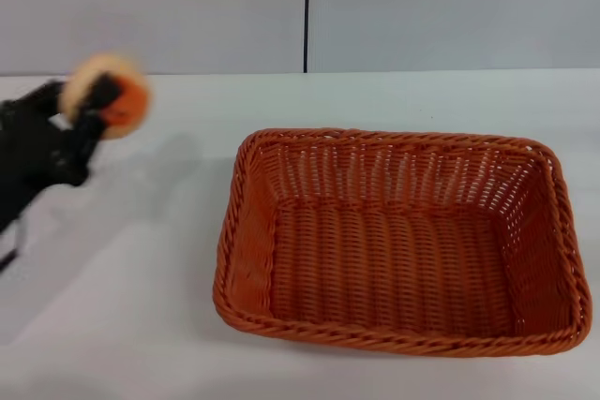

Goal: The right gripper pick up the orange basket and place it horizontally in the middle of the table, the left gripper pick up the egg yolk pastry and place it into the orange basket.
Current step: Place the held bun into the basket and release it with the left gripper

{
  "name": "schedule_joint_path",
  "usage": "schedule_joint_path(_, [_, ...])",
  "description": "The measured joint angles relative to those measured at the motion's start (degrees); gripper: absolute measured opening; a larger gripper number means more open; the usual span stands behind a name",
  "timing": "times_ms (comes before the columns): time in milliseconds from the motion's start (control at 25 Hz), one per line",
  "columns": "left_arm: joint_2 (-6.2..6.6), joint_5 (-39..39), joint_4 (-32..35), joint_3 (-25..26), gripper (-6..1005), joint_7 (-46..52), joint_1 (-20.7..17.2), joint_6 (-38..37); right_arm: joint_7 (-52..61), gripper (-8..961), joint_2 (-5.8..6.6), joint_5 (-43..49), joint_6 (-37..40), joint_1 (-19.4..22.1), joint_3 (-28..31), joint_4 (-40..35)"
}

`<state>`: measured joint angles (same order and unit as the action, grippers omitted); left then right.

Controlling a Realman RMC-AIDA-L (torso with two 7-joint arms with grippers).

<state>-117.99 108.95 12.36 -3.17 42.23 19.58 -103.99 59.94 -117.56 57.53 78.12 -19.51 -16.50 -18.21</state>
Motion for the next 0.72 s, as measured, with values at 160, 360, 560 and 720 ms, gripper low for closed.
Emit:
schedule_joint_path(160, [-0.18, 0.7, -3.0, -9.4, 154, 0.0, 5.1, -0.8, 0.0, 378, -0.06, 0.0, 0.0, 0.2, 0.0, 0.5])
schedule_joint_path(360, [-0.43, 0.7, -4.2, -14.9, 124, 0.0, 7.4, 0.2, 0.0, 378, -0.1, -0.1, 0.0, 0.0, 0.0, 1.0])
schedule_joint_path(560, [-0.58, 0.4, -5.7, -20.7, 94, 0.0, 9.6, 1.9, 0.0, 378, -0.09, -0.1, 0.0, -0.5, -0.2, 1.2])
schedule_joint_path(720, [-0.57, -0.5, -7.0, -19.0, 120, -0.1, 9.2, 2.0, -0.1, 378, -0.08, 0.0, -0.1, -0.7, -0.2, 1.2])
